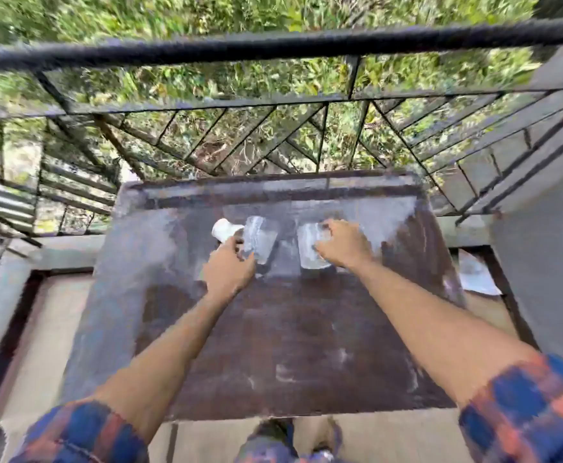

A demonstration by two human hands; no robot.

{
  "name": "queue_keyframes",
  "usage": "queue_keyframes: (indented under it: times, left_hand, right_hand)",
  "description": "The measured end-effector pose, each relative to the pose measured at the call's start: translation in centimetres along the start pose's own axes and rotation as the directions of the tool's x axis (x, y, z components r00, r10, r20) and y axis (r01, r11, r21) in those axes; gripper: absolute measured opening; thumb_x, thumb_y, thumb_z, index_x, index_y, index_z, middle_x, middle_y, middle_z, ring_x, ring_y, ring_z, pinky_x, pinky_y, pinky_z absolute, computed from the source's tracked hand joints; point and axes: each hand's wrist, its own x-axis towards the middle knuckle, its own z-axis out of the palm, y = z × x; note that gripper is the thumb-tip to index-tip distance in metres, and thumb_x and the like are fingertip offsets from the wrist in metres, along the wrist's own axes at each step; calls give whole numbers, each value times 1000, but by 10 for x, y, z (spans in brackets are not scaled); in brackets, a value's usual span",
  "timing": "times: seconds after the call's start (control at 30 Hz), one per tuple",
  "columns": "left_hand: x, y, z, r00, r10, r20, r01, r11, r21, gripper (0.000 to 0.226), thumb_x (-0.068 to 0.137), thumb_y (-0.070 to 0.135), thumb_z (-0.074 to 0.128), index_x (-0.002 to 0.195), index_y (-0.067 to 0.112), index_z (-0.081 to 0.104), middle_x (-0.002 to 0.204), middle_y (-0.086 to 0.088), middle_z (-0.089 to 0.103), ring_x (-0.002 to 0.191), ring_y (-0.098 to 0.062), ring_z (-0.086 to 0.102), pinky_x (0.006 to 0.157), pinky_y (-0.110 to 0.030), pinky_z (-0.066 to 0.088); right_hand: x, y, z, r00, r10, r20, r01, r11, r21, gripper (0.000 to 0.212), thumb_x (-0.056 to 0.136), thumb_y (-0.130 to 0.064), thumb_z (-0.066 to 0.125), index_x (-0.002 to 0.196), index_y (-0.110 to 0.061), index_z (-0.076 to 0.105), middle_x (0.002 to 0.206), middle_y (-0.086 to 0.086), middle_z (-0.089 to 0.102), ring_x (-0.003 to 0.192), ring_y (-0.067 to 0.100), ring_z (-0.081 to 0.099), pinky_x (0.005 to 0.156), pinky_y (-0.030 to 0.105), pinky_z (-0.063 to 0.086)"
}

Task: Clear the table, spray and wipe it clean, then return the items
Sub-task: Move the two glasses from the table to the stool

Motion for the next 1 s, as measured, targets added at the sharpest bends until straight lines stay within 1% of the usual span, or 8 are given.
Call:
queue_keyframes:
  times: [0.07, 0.2, 0.33, 0.43, 0.63, 0.87, 0.93, 1.0]
  left_hand:
    - [22, 4, 6, 999, 34, 10, -34, 999, 8, 48, 85, 33, 71, 127, 13, 60, 119, -13, 71, 115, -39, 62, 93, -45, 50]
    - [47, 10, 27, 993, 89, 75, -102, 977, 188, 72, 86, 46, 70, 143, 9, 49, 135, -21, 58, 127, -43, 52, 94, -53, 50]
    - [55, 6, 47, 992, 122, 44, -129, 934, 334, 84, 79, 52, 70, 148, 11, 45, 134, -20, 54, 123, -43, 49, 87, -54, 50]
    - [62, 4, 57, 990, 139, 36, -143, 919, 367, 93, 74, 57, 73, 151, 15, 44, 129, -18, 57, 120, -41, 52, 85, -50, 46]
    - [67, 11, 74, 982, 155, 106, -185, 887, 423, 110, 78, 61, 72, 161, 13, 20, 137, -16, 53, 130, -38, 46, 99, -51, 38]
    - [63, 7, 63, 993, 17, 117, -44, 972, 232, 99, 56, 68, 78, 134, 12, 52, 126, -14, 62, 124, -38, 54, 96, -50, 45]
    - [50, -3, 53, 994, -5, 114, -8, 994, 113, 98, 48, 70, 77, 126, 15, 59, 123, -12, 64, 122, -37, 57, 92, -49, 50]
    - [33, -18, 44, 986, -94, 140, 108, 990, -93, 100, 44, 64, 76, 130, 16, 59, 129, -11, 61, 126, -35, 55, 100, -44, 46]
  right_hand:
    - [19, -7, 1, 998, 46, 40, -46, 999, -4, 64, 81, -51, 73, 137, -30, 54, 135, 2, 59, 131, 29, 48, 100, 38, 46]
    - [51, -17, 9, 988, 122, 98, -116, 991, -65, 75, 73, -69, 74, 133, -30, 54, 131, 3, 62, 131, 31, 47, 98, 41, 47]
    - [68, -20, 27, 961, 209, 184, -194, 976, -95, 89, 60, -81, 72, 131, -31, 53, 127, 9, 64, 126, 33, 53, 95, 41, 49]
    - [75, -21, 42, 964, 187, 190, -166, 979, -120, 95, 54, -83, 73, 130, -31, 51, 122, 10, 66, 120, 34, 57, 93, 43, 53]
    - [76, -22, 55, 976, 131, 175, -100, 979, -176, 99, 58, -79, 73, 140, -30, 45, 124, 4, 67, 123, 34, 55, 92, 45, 52]
    - [36, -1, 53, 994, 111, 6, -111, 994, 2, 106, 52, -80, 70, 143, -31, 47, 134, -1, 61, 129, 25, 51, 101, 41, 48]
    - [17, 7, 54, 993, 115, -30, -113, 992, 62, 109, 51, -82, 69, 145, -33, 44, 136, -2, 59, 132, 25, 48, 103, 41, 47]
    - [-2, 14, 56, 992, 109, -58, -101, 986, 130, 110, 53, -80, 72, 147, -33, 42, 138, -4, 58, 132, 24, 46, 104, 40, 45]
